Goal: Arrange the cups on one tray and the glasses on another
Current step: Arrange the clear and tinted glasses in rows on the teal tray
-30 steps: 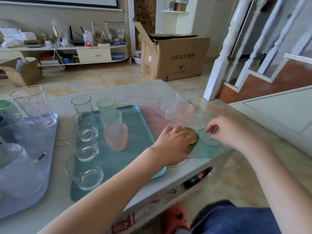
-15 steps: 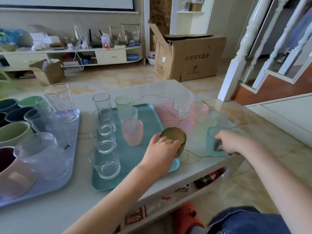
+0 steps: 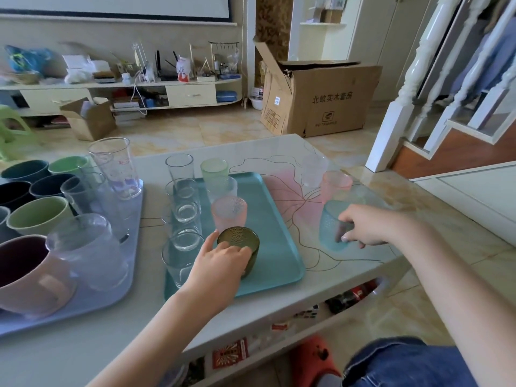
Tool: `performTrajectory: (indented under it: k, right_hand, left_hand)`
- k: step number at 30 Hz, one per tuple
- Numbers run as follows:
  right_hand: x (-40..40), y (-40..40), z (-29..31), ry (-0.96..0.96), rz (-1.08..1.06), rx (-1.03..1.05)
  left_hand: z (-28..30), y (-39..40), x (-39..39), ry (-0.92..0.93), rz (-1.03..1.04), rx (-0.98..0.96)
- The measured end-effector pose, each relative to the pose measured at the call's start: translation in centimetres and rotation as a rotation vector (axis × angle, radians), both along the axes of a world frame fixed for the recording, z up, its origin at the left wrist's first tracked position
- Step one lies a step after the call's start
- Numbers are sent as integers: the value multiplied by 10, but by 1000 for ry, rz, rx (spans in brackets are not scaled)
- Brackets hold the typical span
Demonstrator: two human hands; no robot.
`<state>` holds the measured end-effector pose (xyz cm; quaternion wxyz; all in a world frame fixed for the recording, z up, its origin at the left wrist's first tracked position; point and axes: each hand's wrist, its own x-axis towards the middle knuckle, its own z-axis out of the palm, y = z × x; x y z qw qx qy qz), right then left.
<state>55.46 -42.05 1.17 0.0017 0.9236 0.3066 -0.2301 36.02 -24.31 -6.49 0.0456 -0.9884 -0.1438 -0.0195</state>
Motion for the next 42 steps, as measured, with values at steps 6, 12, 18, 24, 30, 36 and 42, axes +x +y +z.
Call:
performTrajectory:
  k: [6, 12, 18, 24, 30, 36, 42]
  right_hand:
    - [-3, 7, -7, -14, 72, 46]
    - [-9, 9, -3, -87, 100, 126]
    - [-22, 18, 0, -183, 135, 251]
    - [-17, 15, -1, -268, 174, 387]
    - [-4, 18, -18, -351, 188, 813]
    - [4, 48, -50, -115, 204, 406]
    - [12, 81, -63, 98, 236, 168]
  left_hand:
    - [7, 2, -3, 39, -16, -42]
    - [34, 2, 5, -213, -105, -135]
    - [55, -16, 62, -304, -333, -107]
    - [52, -12, 103, -277, -384, -69]
    - [53, 25, 123, -242, -199, -104]
    - [54, 71, 160, -239, 5, -108]
    - [35, 111, 199, -78, 113, 20]
